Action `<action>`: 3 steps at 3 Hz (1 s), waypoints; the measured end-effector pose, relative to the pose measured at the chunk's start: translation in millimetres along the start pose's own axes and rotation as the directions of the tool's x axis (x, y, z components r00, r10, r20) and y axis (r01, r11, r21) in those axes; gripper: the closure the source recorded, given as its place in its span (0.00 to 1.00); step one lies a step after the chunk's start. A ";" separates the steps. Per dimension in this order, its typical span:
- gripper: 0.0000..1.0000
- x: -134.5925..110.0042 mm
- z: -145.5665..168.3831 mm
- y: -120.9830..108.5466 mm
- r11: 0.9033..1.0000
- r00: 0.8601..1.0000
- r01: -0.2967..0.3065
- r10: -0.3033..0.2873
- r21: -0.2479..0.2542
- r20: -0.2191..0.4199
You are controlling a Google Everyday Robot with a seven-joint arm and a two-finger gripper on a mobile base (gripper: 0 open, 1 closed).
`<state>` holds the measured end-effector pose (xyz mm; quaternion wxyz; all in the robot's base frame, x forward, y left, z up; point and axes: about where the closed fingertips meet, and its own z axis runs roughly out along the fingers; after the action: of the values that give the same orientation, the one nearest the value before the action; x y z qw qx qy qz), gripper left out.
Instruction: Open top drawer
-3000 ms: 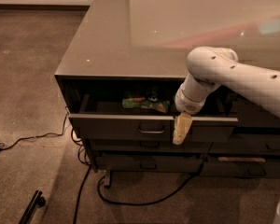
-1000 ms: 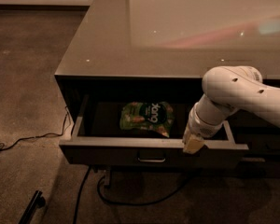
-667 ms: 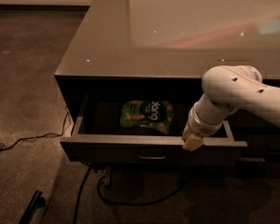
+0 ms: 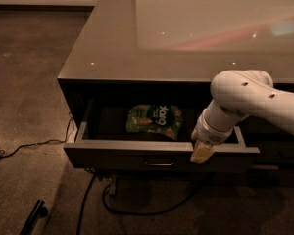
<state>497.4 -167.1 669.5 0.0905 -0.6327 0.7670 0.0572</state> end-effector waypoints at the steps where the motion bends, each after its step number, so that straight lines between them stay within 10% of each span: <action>1: 0.00 0.0 0.0 0.0 1.000 1.000 0.000 0.000 0.000 0.000; 3: 0.00 10.8 6.3 10.9 1.000 0.995 0.013 -0.010 -0.027 0.102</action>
Offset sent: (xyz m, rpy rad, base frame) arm 0.0000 0.0000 0.0000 0.0000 0.0000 0.0000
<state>485.1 -174.0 660.8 0.1211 -0.6346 0.7568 0.0998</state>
